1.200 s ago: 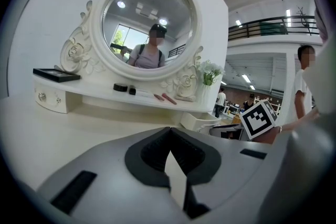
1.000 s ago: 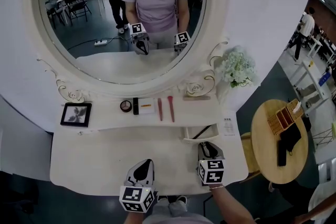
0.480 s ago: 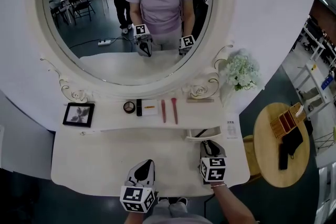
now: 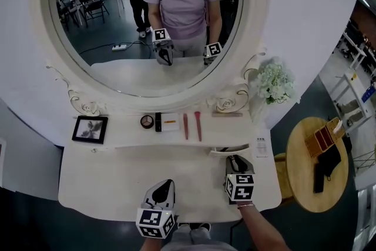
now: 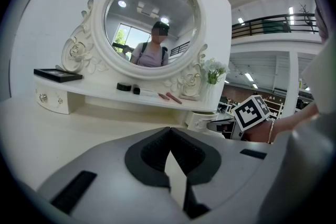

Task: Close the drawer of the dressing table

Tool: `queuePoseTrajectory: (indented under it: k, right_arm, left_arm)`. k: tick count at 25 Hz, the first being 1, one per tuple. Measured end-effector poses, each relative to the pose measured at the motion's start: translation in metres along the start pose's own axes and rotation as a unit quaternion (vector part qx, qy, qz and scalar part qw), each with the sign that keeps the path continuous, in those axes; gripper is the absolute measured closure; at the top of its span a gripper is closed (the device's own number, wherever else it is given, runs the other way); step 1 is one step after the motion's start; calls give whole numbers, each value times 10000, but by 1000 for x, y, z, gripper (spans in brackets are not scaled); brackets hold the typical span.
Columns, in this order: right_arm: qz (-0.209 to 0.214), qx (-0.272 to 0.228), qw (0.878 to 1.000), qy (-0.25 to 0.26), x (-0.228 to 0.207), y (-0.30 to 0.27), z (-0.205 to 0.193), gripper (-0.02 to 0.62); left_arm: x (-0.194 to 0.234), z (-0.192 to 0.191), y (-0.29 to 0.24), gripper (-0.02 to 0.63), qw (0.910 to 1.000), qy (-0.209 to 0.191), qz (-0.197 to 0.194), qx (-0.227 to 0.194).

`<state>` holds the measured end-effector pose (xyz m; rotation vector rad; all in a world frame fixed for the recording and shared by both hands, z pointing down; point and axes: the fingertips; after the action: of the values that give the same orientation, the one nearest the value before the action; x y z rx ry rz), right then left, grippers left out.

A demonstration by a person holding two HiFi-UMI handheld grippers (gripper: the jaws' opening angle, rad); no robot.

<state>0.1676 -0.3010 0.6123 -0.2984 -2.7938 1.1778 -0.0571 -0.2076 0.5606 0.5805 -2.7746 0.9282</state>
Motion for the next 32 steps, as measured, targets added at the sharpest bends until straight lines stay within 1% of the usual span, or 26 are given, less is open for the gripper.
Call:
queuePoseTrajectory:
  k: [25, 32]
  right_arm:
    - [-55, -3, 9999, -121, -3, -16, 20, 494]
    - [-52, -18, 10000, -59, -4, -20, 24, 494]
  left_arm:
    - [10, 3, 1, 604, 10000, 20, 47, -3]
    - [12, 5, 5, 604, 9999, 21, 103, -34]
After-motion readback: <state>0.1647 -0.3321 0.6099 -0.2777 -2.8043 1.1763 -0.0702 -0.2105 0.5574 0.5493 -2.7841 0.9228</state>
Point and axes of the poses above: the fingertips, and each gripper's own axes: y backward along the fingers, x to its left, z out of its top, and after that the axes turned 13 degrees about x, right-handed
